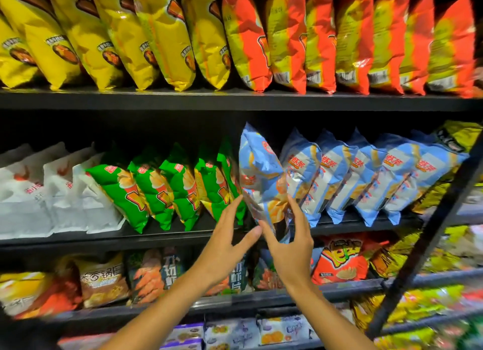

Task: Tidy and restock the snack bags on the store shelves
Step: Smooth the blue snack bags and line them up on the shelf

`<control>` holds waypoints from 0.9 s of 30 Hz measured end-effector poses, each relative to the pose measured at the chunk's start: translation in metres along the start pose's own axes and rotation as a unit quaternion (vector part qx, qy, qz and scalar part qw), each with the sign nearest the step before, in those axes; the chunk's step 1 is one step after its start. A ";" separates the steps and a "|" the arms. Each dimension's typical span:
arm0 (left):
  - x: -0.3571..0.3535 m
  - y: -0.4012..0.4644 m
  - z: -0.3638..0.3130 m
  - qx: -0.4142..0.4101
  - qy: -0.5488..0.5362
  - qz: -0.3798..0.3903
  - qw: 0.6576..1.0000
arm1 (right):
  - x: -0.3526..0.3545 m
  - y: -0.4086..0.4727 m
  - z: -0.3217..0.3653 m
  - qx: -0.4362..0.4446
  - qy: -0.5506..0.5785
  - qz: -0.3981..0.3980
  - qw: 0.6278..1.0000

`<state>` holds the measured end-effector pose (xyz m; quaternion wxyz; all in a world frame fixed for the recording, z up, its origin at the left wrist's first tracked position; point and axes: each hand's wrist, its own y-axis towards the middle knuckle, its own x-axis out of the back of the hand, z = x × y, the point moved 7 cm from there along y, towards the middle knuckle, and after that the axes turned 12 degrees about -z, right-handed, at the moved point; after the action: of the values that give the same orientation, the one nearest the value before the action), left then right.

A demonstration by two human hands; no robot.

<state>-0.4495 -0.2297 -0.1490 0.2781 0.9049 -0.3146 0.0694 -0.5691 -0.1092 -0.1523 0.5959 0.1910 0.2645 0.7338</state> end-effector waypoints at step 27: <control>0.007 -0.090 0.020 0.178 -0.200 -0.007 0.963 | 0.038 -0.047 0.009 -0.222 0.160 0.199 0.941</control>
<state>-0.3901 -0.1863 -0.2043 0.0440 0.9374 -0.3401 -0.0605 -0.5355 -0.0640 -0.1759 0.4145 -0.0171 0.1438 0.8985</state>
